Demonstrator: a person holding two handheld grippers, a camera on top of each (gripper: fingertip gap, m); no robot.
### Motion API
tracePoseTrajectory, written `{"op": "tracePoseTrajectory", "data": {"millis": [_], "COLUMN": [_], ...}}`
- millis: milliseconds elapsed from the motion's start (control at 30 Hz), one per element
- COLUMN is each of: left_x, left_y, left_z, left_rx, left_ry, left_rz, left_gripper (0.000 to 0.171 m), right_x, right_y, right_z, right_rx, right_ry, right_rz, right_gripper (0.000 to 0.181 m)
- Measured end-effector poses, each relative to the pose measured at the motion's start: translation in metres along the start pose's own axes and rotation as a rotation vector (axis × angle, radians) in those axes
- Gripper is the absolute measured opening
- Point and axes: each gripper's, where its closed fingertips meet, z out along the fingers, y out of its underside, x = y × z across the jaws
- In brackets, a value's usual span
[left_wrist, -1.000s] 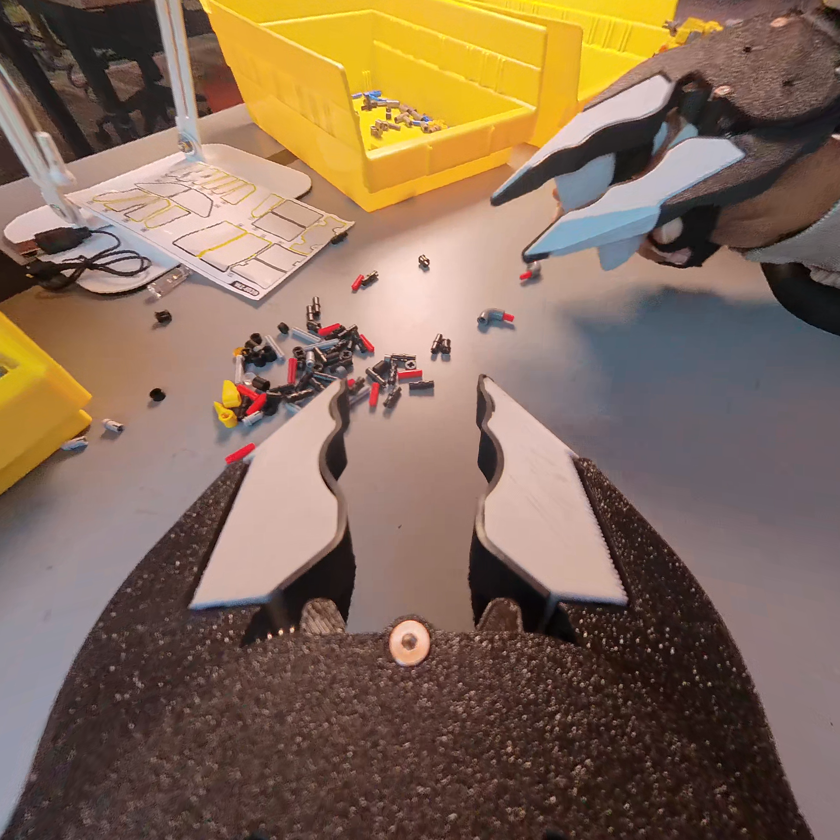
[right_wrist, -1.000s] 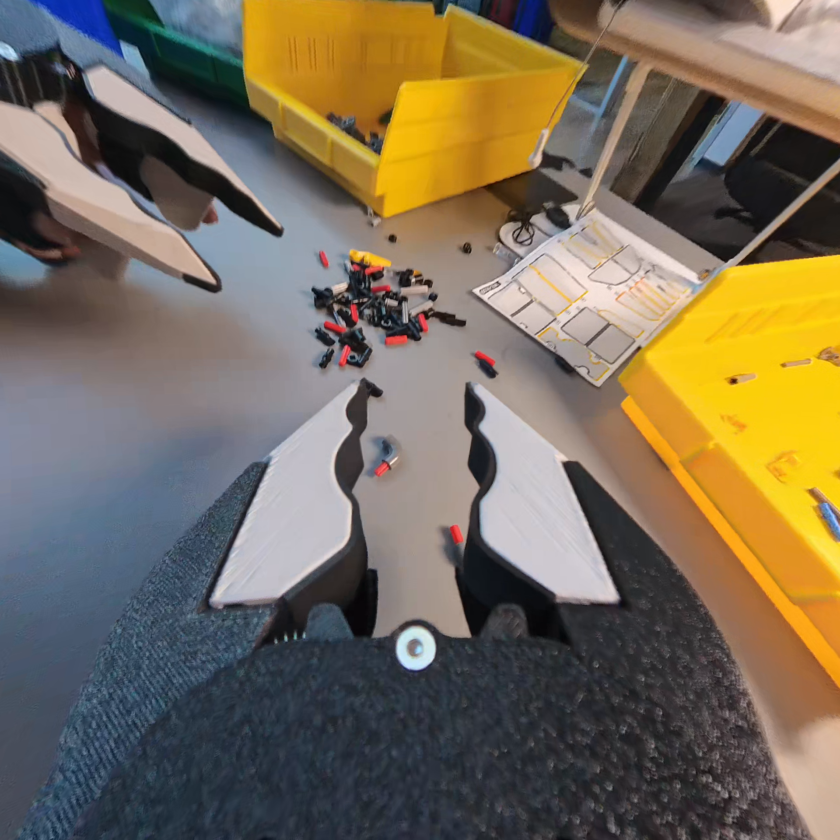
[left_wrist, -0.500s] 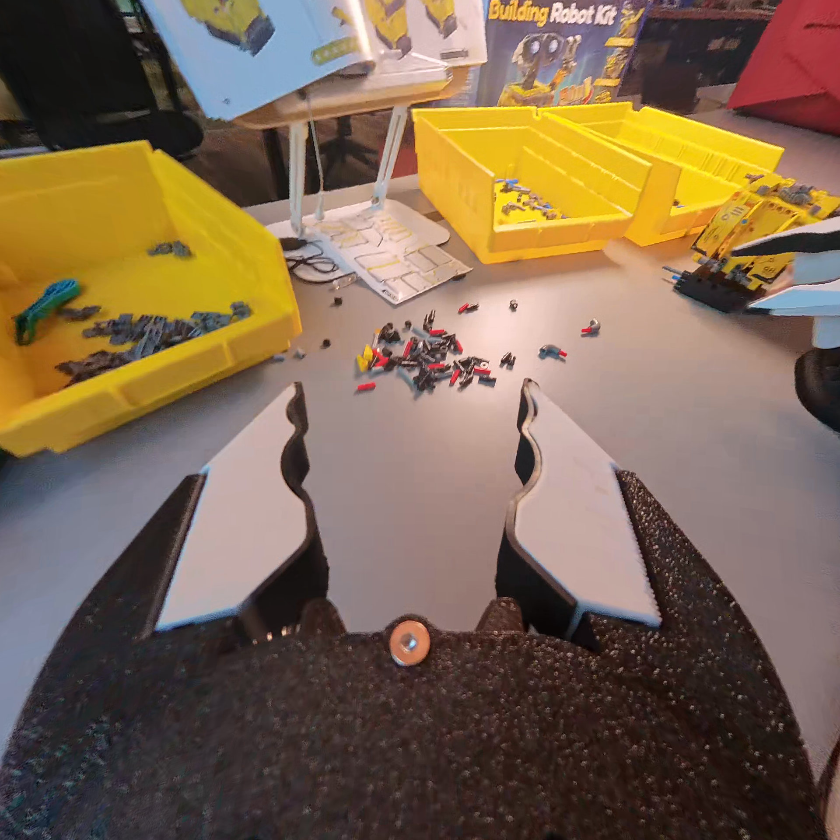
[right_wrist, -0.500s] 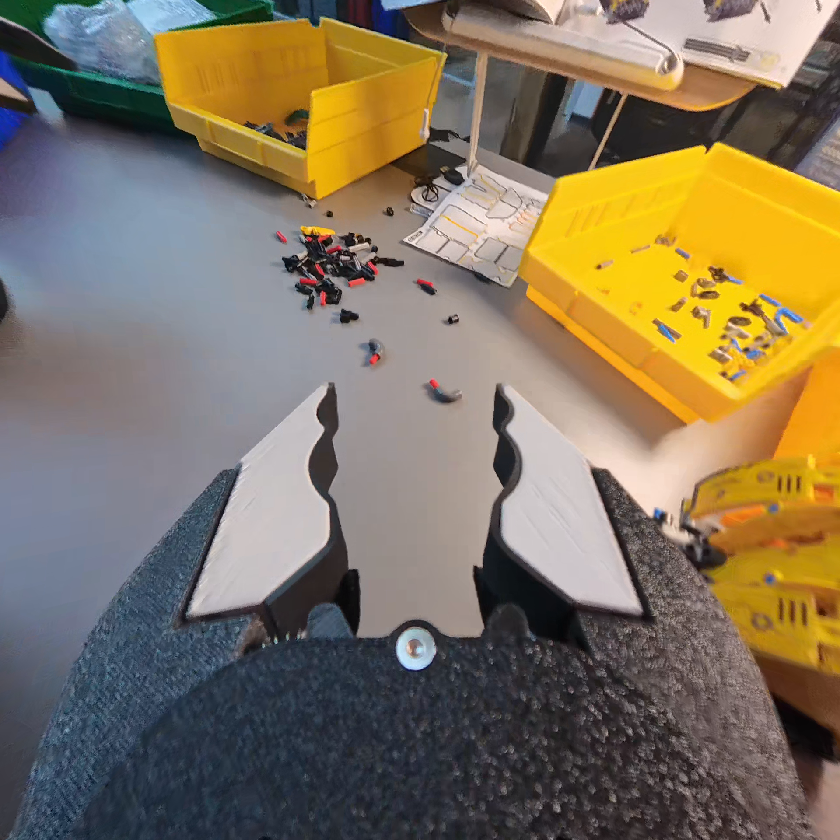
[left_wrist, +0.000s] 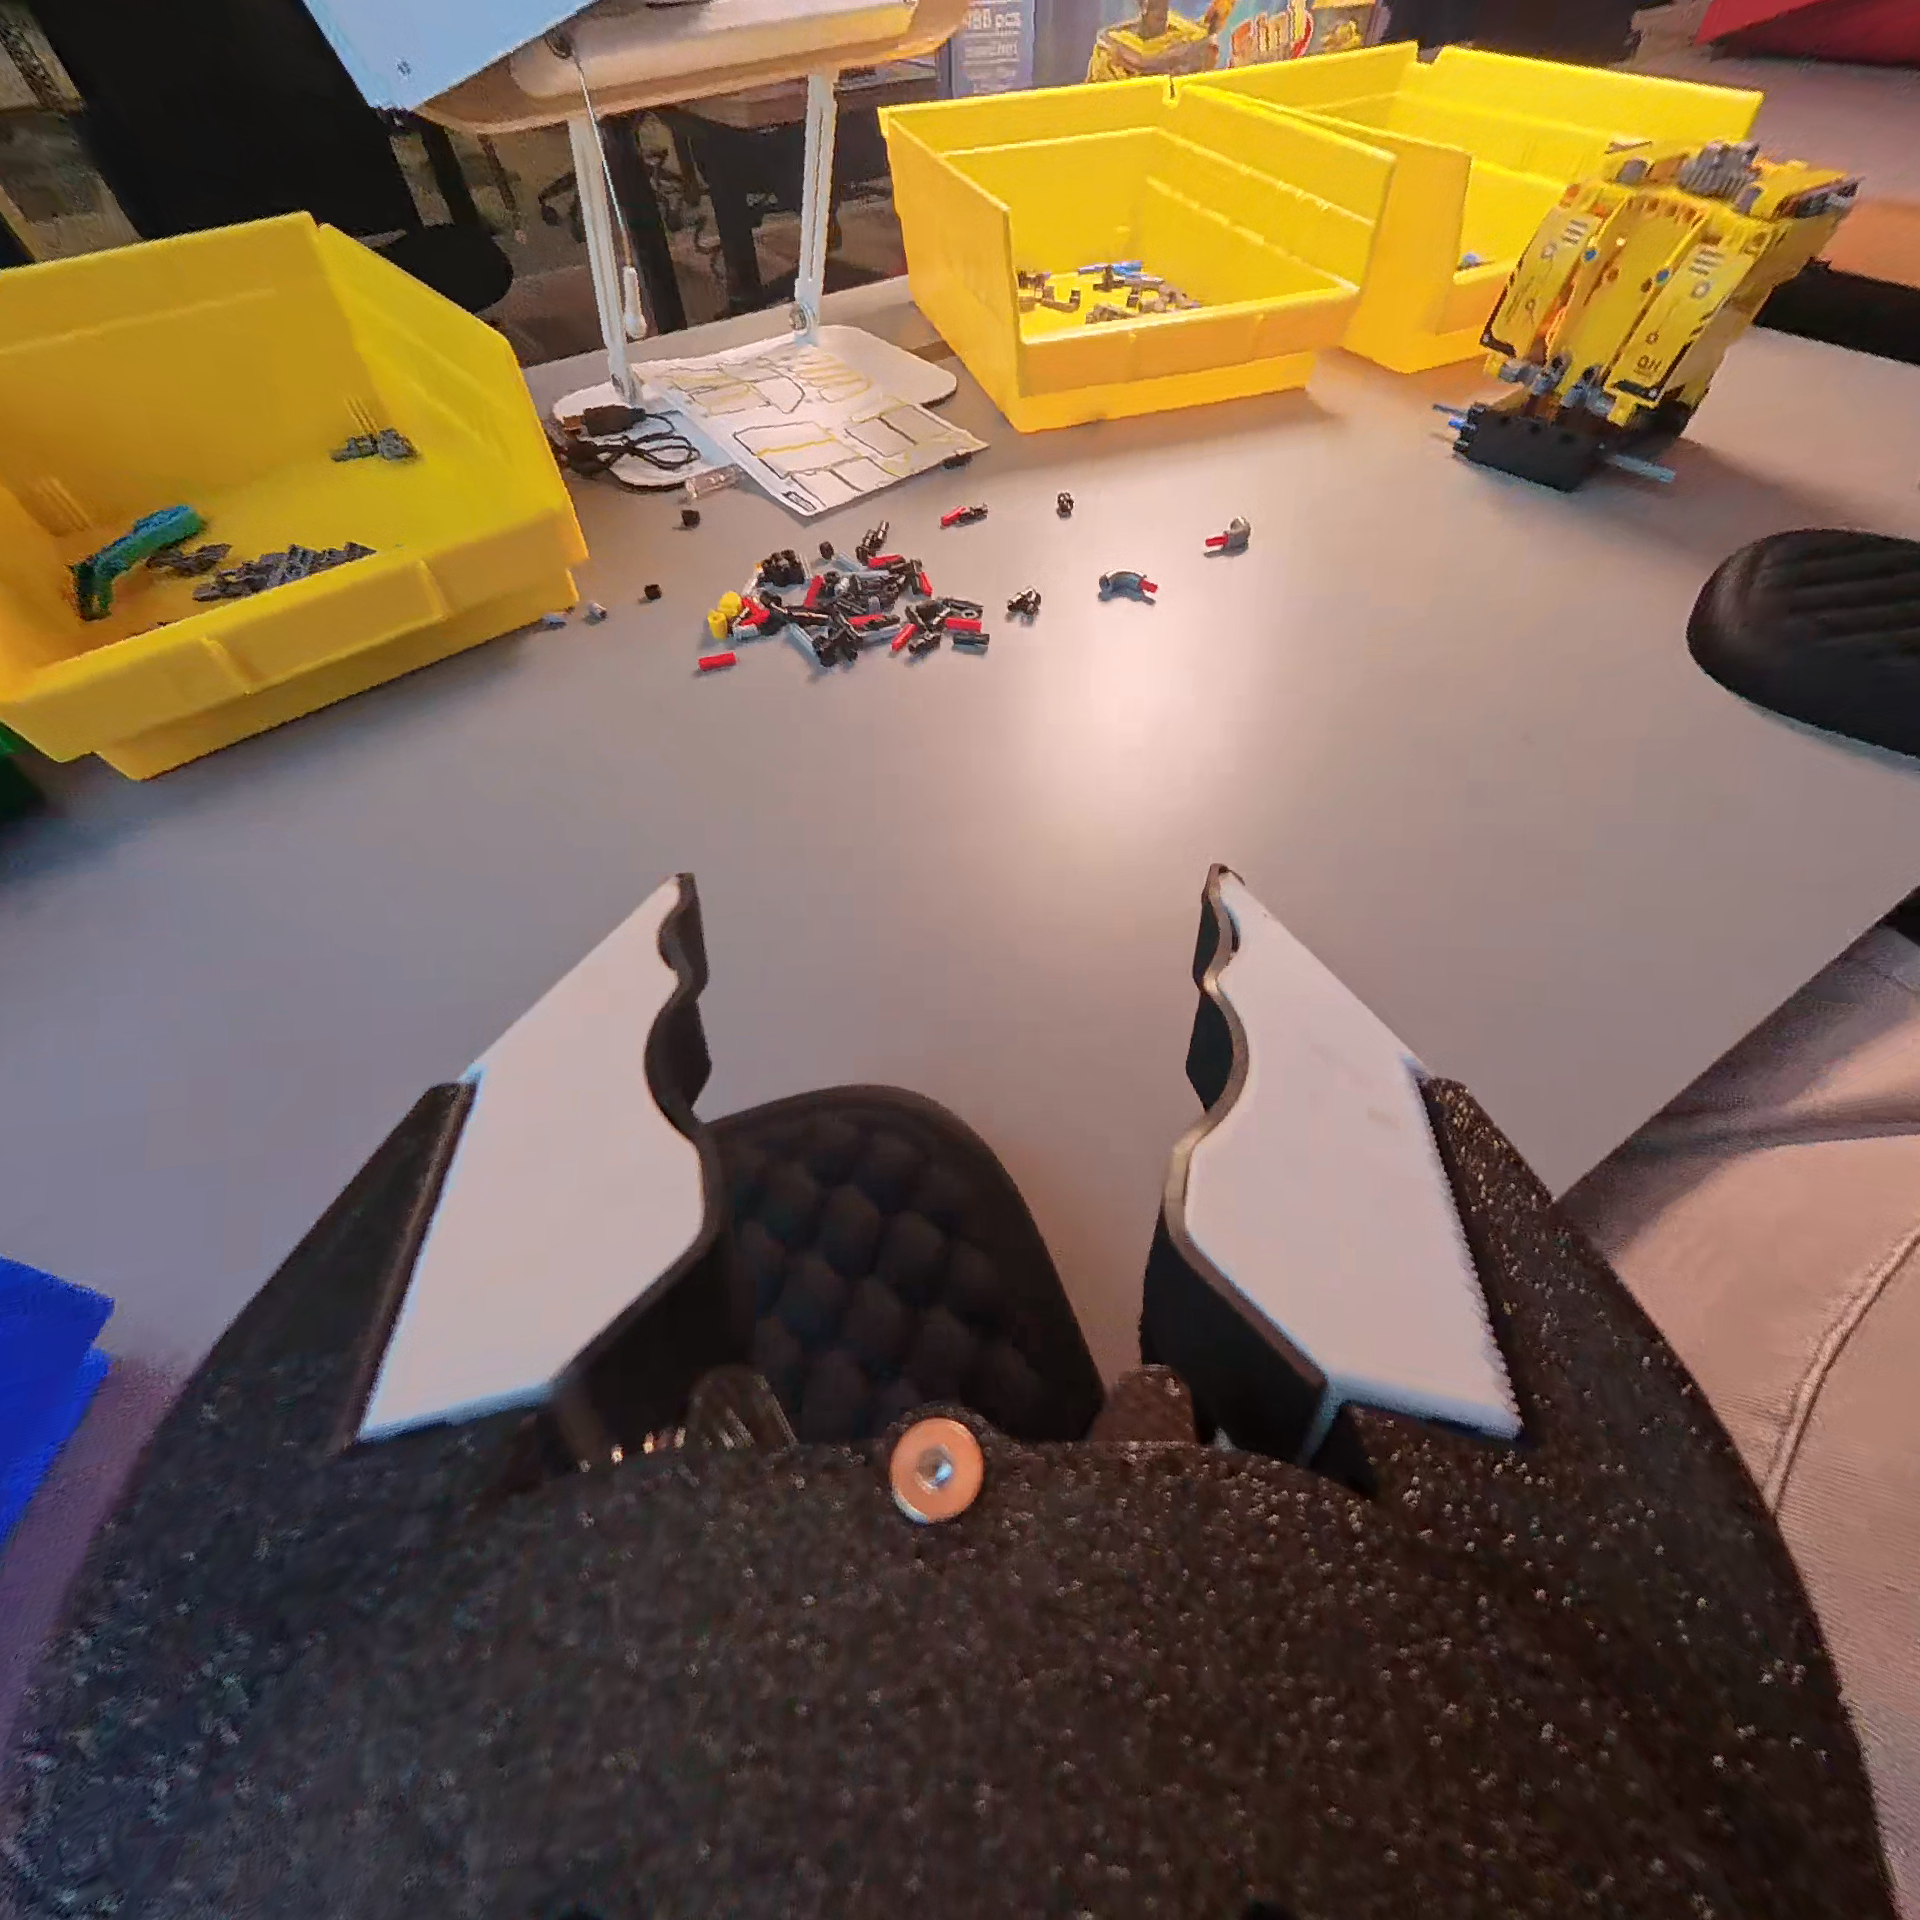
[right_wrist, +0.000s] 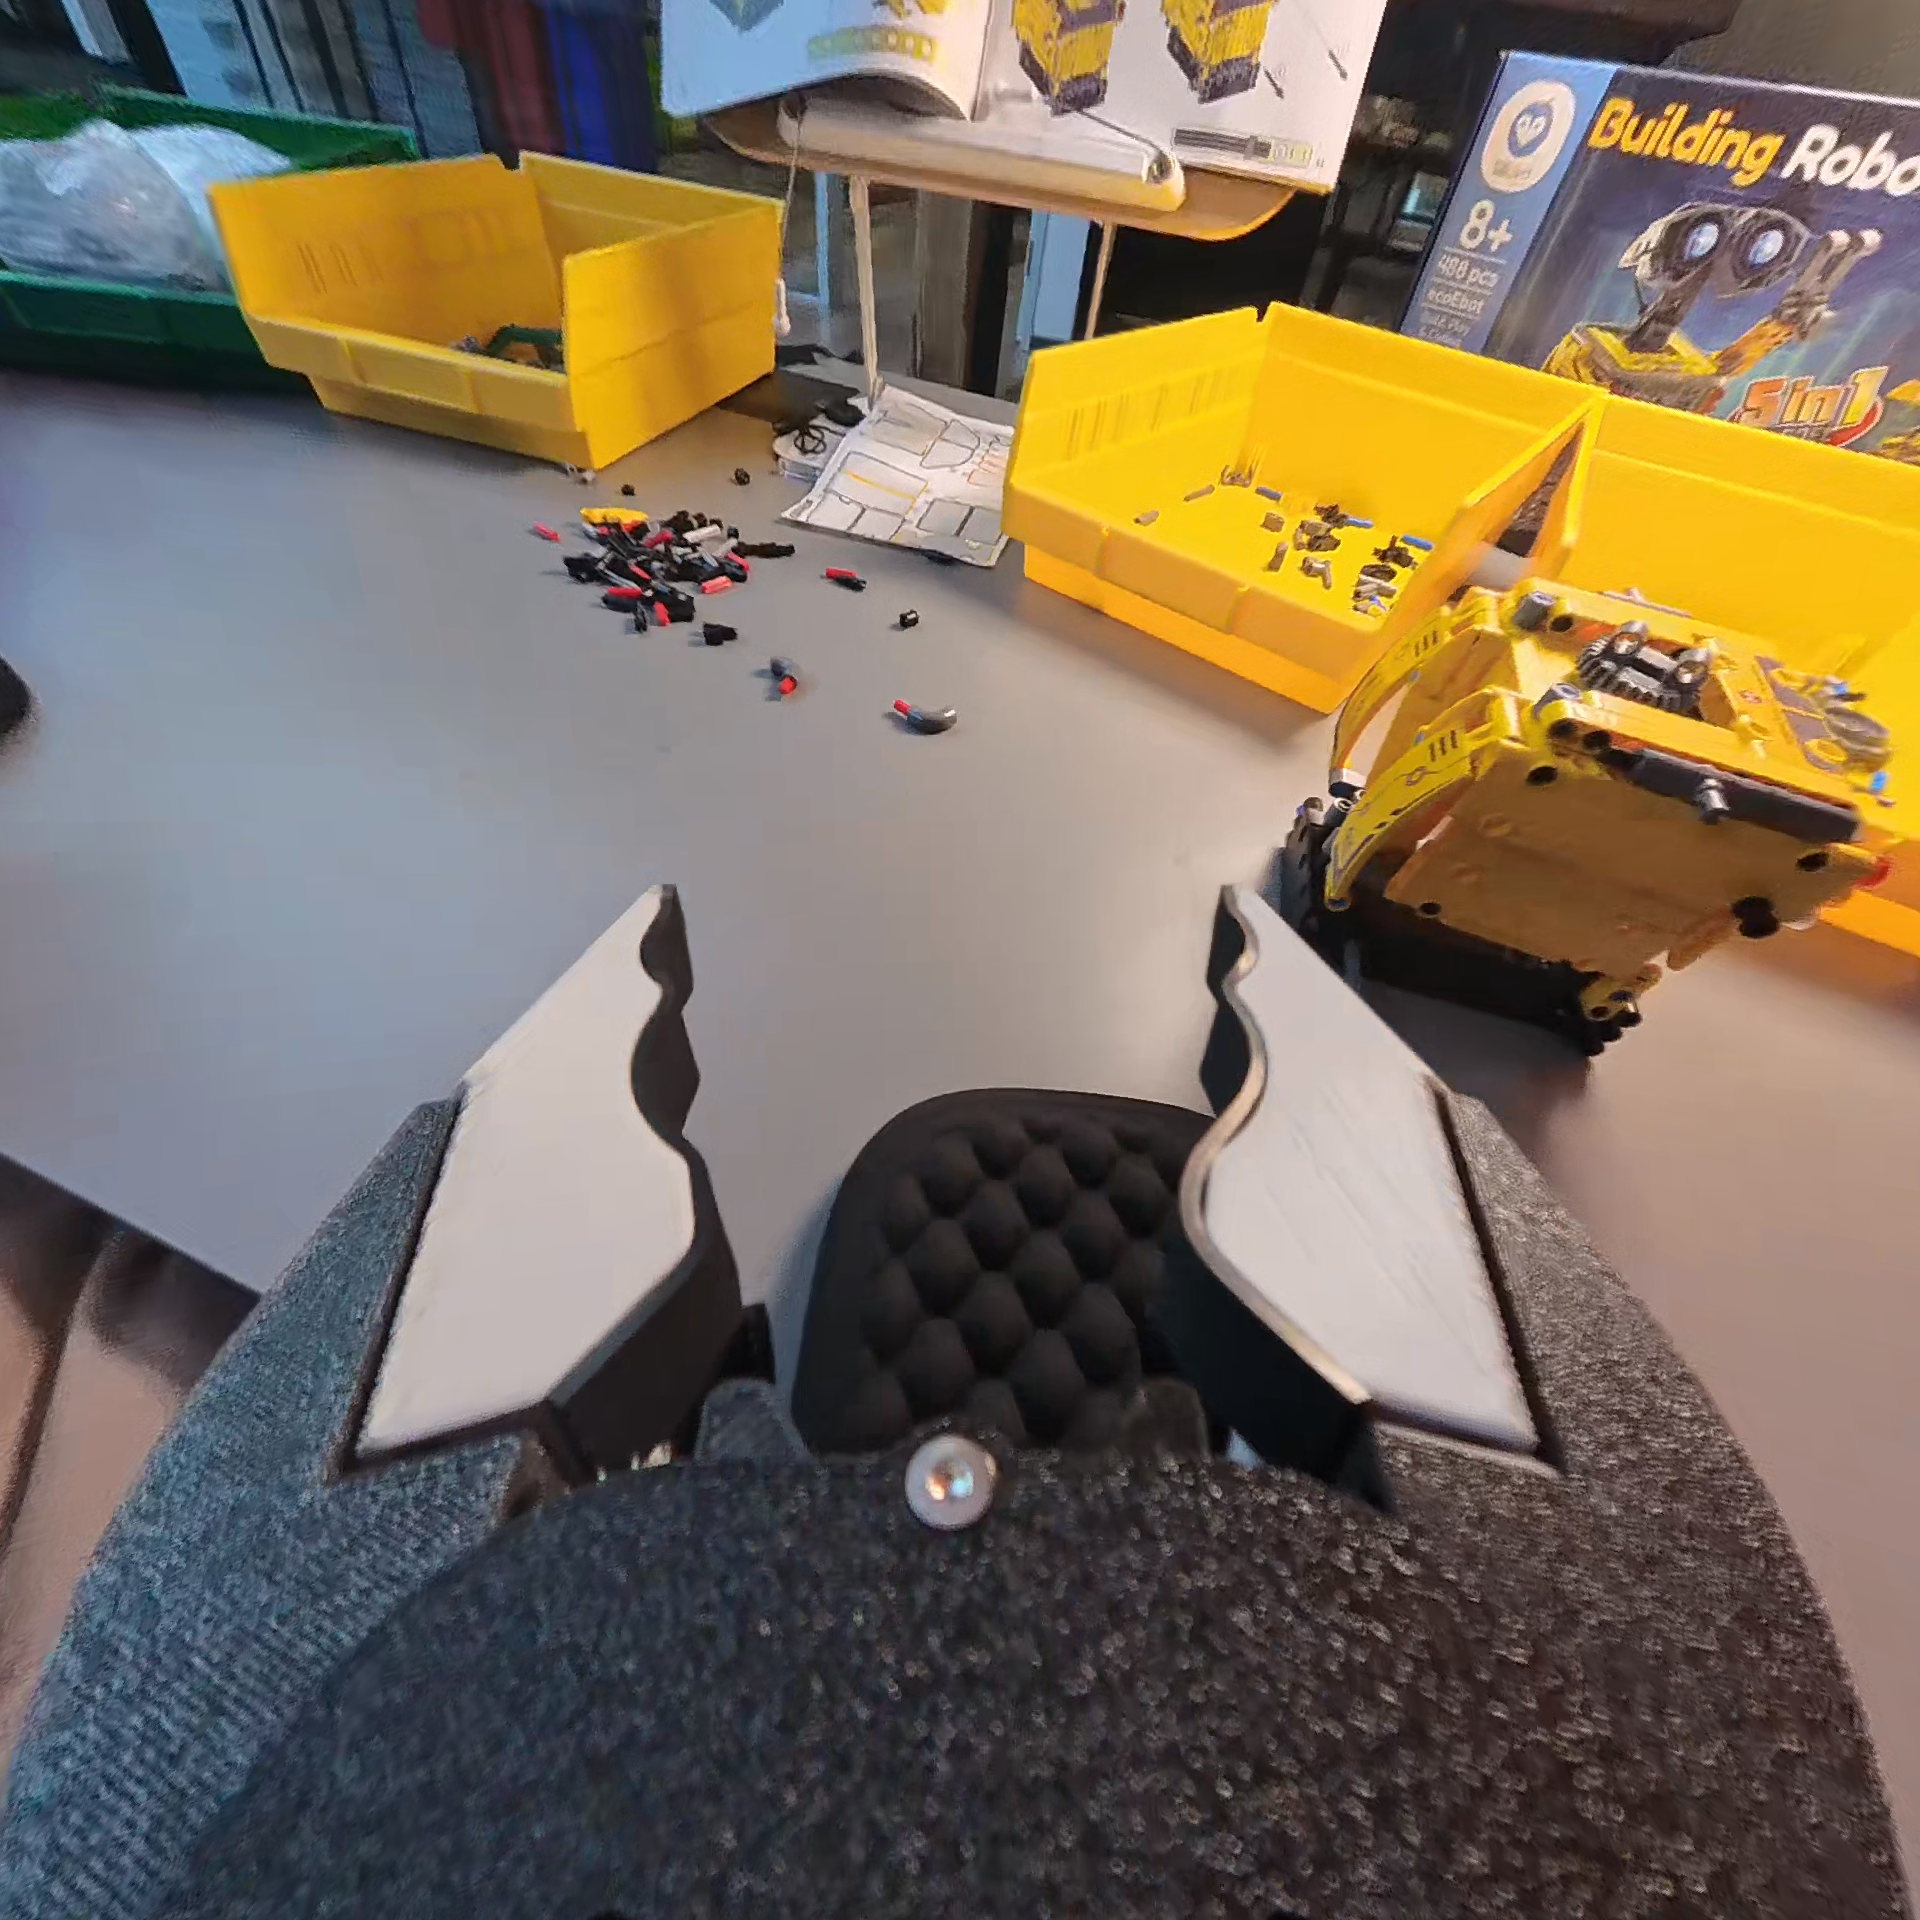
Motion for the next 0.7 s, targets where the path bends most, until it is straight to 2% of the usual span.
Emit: {"op": "tracePoseTrajectory", "data": {"millis": [67,167,267,400,567,700], "left_x": [0.005,-0.001,-0.011,-0.021,-0.021,-0.018], "left_y": [0.0,0.002,0.008,0.005,0.013,0.017], "left_z": [-0.005,-0.008,-0.004,0.0,0.011,0.019], "left_rx": [0.014,0.044,0.047,0.056,-0.006,-0.049], "left_ry": [-0.011,-0.052,-0.07,-0.08,-0.075,-0.093], "left_rz": [0.014,0.018,-0.042,-0.1,-0.091,-0.031], "left_gripper": [0.097,0.101,0.108,0.112,0.114,0.115], "right_x": [-0.005,0.023,0.048,0.055,0.066,0.105], "right_y": [-0.003,0.003,0.019,0.038,0.027,0.014], "right_z": [-0.008,-0.019,-0.023,-0.015,-0.011,0.002], "right_rx": [0.002,-0.015,-0.036,-0.078,-0.055,-0.04], "right_ry": [-0.037,0.041,0.09,0.094,0.081,0.161], "right_rz": [0.036,0.022,0.028,0.095,0.145,0.134], "right_gripper": [0.097,0.098,0.099,0.099,0.1,0.103]}}
